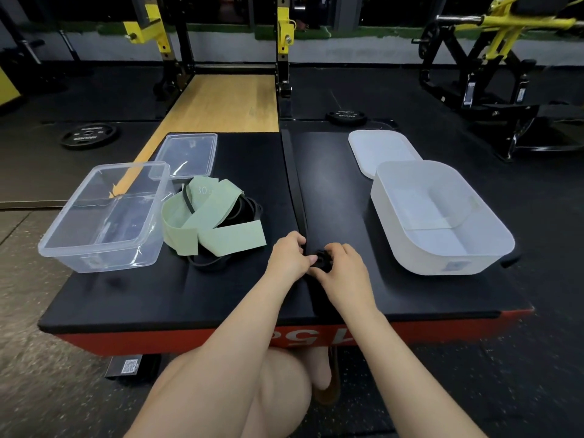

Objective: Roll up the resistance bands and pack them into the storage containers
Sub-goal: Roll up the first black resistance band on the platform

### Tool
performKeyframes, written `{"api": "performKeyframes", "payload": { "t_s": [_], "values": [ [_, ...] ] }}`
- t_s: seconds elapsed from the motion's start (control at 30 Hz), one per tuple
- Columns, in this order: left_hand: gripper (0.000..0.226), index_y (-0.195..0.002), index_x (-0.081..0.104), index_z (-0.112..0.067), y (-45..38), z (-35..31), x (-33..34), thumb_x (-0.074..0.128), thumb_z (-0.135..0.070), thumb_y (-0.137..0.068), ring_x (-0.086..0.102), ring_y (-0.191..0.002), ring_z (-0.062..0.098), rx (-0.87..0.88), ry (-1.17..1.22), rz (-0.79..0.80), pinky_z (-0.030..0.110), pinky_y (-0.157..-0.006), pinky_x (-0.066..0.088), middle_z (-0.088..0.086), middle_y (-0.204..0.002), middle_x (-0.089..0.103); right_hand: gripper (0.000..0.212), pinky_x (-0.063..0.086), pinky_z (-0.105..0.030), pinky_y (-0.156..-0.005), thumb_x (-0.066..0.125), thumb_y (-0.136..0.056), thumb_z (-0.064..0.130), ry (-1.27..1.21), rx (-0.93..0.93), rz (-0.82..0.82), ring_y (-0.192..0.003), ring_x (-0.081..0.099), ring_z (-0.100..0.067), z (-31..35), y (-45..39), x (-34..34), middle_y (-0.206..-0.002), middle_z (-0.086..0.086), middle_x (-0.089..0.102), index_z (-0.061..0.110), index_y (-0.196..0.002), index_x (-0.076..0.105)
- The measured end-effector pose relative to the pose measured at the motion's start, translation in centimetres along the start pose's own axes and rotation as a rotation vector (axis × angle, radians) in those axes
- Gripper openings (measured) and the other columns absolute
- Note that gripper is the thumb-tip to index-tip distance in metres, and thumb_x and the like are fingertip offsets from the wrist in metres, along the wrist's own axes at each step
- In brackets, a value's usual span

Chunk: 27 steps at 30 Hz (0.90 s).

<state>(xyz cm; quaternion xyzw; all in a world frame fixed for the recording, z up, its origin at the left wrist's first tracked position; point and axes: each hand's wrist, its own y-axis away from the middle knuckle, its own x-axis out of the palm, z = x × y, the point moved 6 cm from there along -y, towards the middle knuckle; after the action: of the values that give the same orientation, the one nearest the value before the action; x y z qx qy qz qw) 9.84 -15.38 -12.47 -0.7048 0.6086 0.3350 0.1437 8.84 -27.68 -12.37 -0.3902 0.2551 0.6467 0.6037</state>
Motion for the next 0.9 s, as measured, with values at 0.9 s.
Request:
{"api": "performKeyframes", "payload": {
  "t_s": [0.9],
  "values": [
    [0.022,-0.096,0.059,-0.011,-0.5,0.5,-0.7,0.072,-0.023,-0.082,0.067,-0.081,0.022,-0.056,0.193,0.01,0.031,-0.072,0.055,0.005,-0.082,0.064,0.036,0.041,-0.022,-0.081,0.072,-0.082,0.019,-0.01,-0.367,0.37,-0.086,0.048,-0.01,0.3,-3.4,-1.3,-0.093,0.006,0.054,0.019,-0.117,0.065]
  ]
}}
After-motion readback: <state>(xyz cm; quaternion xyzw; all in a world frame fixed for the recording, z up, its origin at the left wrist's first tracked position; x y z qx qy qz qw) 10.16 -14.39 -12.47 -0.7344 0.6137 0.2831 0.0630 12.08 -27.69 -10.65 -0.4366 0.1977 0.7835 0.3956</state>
